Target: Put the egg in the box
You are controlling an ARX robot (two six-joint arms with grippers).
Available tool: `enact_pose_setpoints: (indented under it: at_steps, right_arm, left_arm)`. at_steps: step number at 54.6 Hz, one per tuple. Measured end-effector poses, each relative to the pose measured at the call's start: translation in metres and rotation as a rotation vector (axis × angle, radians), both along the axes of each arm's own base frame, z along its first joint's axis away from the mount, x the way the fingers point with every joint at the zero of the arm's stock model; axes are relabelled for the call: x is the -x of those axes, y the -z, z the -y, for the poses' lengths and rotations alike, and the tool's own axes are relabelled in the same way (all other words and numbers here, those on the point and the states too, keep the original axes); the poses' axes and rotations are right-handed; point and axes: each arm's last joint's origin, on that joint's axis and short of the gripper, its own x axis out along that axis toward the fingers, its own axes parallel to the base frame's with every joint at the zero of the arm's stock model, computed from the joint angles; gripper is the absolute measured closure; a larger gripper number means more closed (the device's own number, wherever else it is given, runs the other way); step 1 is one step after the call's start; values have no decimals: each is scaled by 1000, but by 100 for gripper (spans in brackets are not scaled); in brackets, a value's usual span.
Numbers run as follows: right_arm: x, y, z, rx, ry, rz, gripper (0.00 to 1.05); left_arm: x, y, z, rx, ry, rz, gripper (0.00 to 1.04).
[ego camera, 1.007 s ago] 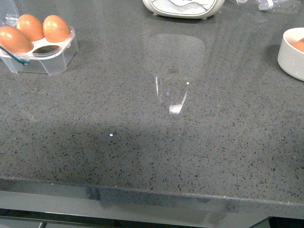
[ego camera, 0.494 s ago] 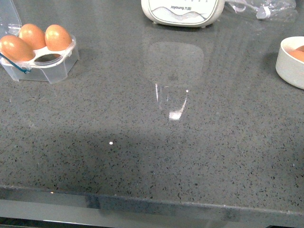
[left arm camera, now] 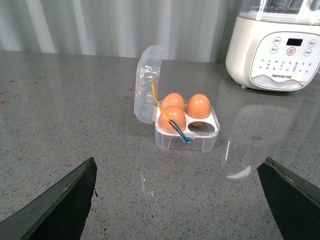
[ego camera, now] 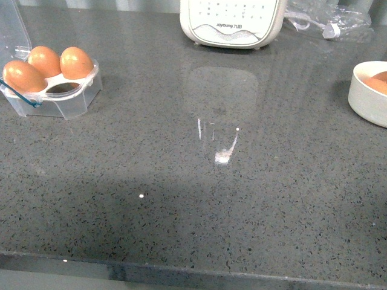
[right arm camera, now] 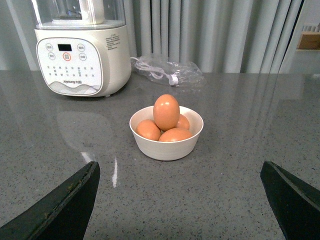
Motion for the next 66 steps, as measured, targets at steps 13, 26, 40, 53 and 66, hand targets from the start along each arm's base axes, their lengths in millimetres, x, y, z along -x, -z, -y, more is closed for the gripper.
enact_pose_setpoints:
  at_steps: [13, 26, 40, 53, 66]
  right_arm:
    - [0, 0, 0, 0, 0, 0, 7]
    - [-2, 0, -4, -47, 195, -152, 7]
    - [-36, -48, 3, -44, 173, -6, 7]
    - [-130, -71, 35, 58, 205, -39, 7]
    - [-193, -60, 25, 168, 47, -197, 7]
  left_arm:
    - [0, 0, 0, 0, 0, 0, 7]
    - [0, 0, 0, 0, -2, 0, 7]
    - [0, 0, 0, 0, 0, 0, 7]
    - [0, 0, 0, 0, 0, 0, 7]
    - [0, 0, 0, 0, 0, 0, 7]
